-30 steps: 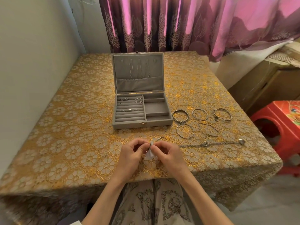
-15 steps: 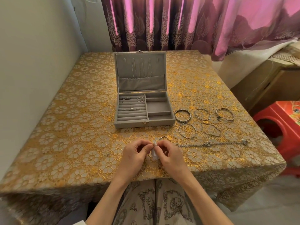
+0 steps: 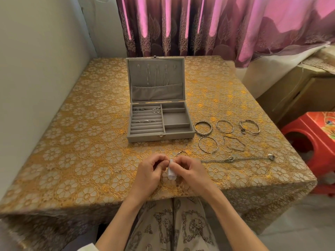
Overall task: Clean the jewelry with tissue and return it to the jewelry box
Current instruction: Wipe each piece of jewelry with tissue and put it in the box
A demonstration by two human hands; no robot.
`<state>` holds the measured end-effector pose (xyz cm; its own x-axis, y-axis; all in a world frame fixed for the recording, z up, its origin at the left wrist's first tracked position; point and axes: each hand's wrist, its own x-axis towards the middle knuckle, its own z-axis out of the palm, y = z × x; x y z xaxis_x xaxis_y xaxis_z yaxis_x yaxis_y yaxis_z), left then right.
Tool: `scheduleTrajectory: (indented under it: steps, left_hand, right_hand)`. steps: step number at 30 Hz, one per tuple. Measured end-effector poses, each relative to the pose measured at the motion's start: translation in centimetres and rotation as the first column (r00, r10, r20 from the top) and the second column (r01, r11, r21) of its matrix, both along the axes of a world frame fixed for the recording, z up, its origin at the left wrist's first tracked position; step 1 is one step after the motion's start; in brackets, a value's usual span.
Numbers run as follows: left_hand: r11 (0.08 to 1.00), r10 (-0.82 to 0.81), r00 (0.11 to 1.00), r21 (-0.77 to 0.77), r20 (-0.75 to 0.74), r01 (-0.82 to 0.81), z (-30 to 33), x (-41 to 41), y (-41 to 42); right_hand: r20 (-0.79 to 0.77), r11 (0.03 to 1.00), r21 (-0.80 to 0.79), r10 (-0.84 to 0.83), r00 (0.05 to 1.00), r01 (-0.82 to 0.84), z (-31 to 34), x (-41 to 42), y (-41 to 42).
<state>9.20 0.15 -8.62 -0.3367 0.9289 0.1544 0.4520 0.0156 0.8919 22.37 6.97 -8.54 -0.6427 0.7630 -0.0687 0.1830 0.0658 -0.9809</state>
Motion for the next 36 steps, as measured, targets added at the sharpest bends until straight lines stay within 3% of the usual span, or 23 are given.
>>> scheduleTrajectory:
  steps: [3,14,23,30,36]
  left_hand:
    - [0.999,-0.025,0.999,0.019,-0.047,0.026,-0.1,0.0,-0.1]
    - [0.998,-0.035,0.997,0.05,0.064,0.032,0.0,0.1,-0.2]
    - [0.999,-0.001,0.995,0.038,0.096,-0.002,0.4,0.0,-0.3]
    - [1.0,-0.017,0.999,0.018,0.046,0.017,0.4,0.1,-0.3]
    - [1.0,-0.031,0.992,0.009,0.126,0.03,0.8,0.2,-0.4]
  right_hand:
    - [0.006,0.999,-0.031,0.043,0.999,-0.043,0.6,0.4,0.2]
    - [-0.005,0.994,0.1,-0.036,0.999,0.037,0.3,0.2,-0.1]
    - [0.027,0.994,0.106,0.011,1.0,-0.014,0.0,0.6,0.3]
    - [0.033,0.992,0.128,-0.017,0.999,0.012,-0.1,0.6,0.3]
    - [0.039,0.989,0.146,-0.022,0.999,0.016,0.2,0.5,0.1]
